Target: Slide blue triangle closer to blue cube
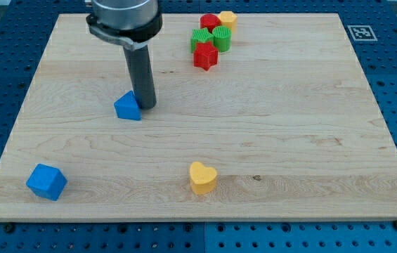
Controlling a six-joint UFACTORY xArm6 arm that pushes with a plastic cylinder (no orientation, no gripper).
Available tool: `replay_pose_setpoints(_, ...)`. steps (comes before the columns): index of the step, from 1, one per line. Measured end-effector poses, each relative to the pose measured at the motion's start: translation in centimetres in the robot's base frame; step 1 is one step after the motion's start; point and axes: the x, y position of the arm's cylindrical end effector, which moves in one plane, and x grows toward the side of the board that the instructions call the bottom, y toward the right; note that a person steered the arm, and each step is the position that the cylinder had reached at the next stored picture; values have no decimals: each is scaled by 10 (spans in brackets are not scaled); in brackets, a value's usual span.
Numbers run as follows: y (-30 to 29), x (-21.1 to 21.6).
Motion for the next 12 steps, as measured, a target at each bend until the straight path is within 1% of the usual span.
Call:
replay_pose_setpoints(2, -4, -10)
replay_pose_setpoints(4, -45, -9)
replay_pose_setpoints(5, -58, 3)
replay_pose_setpoints(7, -58, 53)
replay_pose_setpoints(9, -58, 88)
replay_pose_setpoints(12, -56, 111)
